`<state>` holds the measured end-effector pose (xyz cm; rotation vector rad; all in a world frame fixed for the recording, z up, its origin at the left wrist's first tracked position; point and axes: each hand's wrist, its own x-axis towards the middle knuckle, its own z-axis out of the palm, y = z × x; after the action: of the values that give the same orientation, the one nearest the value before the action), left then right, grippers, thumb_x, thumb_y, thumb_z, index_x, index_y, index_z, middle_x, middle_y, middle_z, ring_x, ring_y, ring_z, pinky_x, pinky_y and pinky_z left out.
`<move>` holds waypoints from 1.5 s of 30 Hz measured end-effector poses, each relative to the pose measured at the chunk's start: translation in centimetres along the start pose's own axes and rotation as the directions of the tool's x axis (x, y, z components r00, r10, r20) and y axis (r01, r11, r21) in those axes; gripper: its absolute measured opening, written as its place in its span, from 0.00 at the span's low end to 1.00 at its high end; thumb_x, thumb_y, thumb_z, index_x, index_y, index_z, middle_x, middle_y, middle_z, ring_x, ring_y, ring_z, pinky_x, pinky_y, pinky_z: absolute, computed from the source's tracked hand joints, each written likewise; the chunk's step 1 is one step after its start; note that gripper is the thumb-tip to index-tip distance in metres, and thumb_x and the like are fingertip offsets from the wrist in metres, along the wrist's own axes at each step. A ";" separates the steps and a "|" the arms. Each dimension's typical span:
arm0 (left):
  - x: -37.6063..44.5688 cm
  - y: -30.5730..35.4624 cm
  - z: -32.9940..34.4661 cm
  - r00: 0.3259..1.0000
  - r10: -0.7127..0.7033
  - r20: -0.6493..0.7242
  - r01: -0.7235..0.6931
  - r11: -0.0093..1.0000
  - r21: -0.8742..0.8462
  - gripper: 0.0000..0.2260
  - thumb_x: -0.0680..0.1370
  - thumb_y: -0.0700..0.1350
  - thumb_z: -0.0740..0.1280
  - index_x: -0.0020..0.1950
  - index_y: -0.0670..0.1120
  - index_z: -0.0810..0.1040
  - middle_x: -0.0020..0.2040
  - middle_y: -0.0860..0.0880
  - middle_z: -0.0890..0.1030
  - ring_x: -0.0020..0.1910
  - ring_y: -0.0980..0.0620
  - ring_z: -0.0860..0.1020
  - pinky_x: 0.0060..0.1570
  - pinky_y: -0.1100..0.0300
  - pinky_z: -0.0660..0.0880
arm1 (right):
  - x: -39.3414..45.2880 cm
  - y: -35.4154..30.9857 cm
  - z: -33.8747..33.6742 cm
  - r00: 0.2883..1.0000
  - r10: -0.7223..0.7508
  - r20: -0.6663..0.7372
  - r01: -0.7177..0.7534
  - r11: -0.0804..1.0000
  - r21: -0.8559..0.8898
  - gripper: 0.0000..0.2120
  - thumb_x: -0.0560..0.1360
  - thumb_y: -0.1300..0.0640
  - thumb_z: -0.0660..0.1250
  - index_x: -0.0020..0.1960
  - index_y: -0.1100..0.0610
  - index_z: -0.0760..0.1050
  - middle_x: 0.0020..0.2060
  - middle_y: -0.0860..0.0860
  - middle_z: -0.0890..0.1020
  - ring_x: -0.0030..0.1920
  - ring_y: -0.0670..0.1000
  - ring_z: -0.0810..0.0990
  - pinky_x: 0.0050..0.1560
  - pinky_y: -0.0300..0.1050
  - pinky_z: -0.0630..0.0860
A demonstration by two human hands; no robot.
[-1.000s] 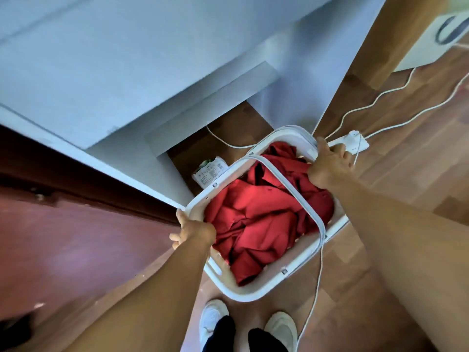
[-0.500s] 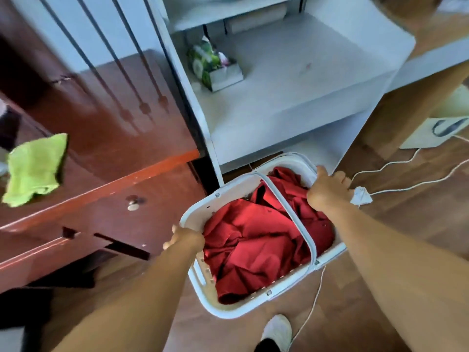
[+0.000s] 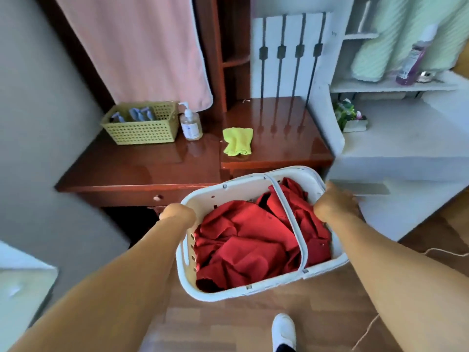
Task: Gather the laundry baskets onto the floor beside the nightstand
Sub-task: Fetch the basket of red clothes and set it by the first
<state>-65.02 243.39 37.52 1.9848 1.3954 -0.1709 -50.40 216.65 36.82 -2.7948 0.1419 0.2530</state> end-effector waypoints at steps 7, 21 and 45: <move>1.1 -10.2 -12.9 0.951 -0.253 -0.179 0.213 0.953 -0.215 0.18 0.79 0.38 0.59 0.67 0.35 0.73 0.68 0.37 0.74 0.68 0.38 0.72 0.67 0.48 0.70 | -7.0 -13.5 4.2 0.956 -0.211 0.204 0.210 0.977 0.026 0.26 0.75 0.56 0.61 0.73 0.49 0.61 0.69 0.61 0.65 0.67 0.63 0.65 0.65 0.54 0.67; -5.7 -28.6 -24.4 0.538 -0.730 -0.421 0.499 0.679 -0.538 0.16 0.77 0.35 0.55 0.61 0.35 0.74 0.59 0.34 0.78 0.61 0.37 0.76 0.63 0.49 0.74 | -22.2 -36.7 11.7 0.577 -0.721 0.383 0.749 0.654 0.102 0.19 0.77 0.56 0.56 0.68 0.54 0.65 0.65 0.59 0.74 0.70 0.60 0.62 0.62 0.54 0.69; -55.8 -71.4 -18.3 -0.316 -0.938 -0.144 0.335 0.032 -0.942 0.13 0.79 0.37 0.60 0.61 0.37 0.78 0.61 0.37 0.79 0.61 0.37 0.77 0.55 0.51 0.74 | -86.3 -19.9 20.4 -0.369 -0.686 0.627 0.884 -0.049 0.466 0.15 0.75 0.57 0.64 0.59 0.63 0.73 0.56 0.64 0.80 0.57 0.64 0.79 0.54 0.51 0.75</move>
<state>-155.07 223.82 44.82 -0.0637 2.8349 0.8879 -135.62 248.02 40.59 -1.6871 -2.2807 1.0474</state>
